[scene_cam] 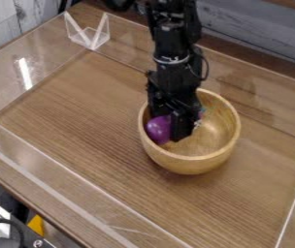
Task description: Remove the purple eggplant from inside the brown bowl and put it on the table
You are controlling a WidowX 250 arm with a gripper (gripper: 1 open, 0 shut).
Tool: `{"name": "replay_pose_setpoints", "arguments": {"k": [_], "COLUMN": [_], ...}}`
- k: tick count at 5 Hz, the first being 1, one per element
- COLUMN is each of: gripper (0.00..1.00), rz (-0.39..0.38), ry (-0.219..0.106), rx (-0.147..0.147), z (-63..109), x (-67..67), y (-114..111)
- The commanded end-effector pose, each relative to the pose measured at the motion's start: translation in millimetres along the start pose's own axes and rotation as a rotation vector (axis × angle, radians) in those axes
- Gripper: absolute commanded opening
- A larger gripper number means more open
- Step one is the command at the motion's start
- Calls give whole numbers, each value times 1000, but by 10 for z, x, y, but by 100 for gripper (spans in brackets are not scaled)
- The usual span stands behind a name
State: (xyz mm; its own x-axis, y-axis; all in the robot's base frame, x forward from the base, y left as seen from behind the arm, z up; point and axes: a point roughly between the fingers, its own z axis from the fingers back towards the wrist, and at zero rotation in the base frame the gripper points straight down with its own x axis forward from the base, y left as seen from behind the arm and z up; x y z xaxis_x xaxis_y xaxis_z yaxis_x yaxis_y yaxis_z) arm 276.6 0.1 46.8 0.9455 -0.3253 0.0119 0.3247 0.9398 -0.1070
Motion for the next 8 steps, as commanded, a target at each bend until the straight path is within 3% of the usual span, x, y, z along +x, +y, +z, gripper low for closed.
{"name": "replay_pose_setpoints", "arguments": {"k": [1,2,4,6,7,8], "gripper": [0,0,0,0,0,0], "rz": [-60,-124,-103,-81,-29,-37], "ry": [-67,-60,-65,-67,-88,-104], "rx": [28,27,28,29,37,43], "z": [329,439,430,325,441,483], "x": [15,-57,1,223,226,264], "y": [67,69,1,-239,-212,-244]}}
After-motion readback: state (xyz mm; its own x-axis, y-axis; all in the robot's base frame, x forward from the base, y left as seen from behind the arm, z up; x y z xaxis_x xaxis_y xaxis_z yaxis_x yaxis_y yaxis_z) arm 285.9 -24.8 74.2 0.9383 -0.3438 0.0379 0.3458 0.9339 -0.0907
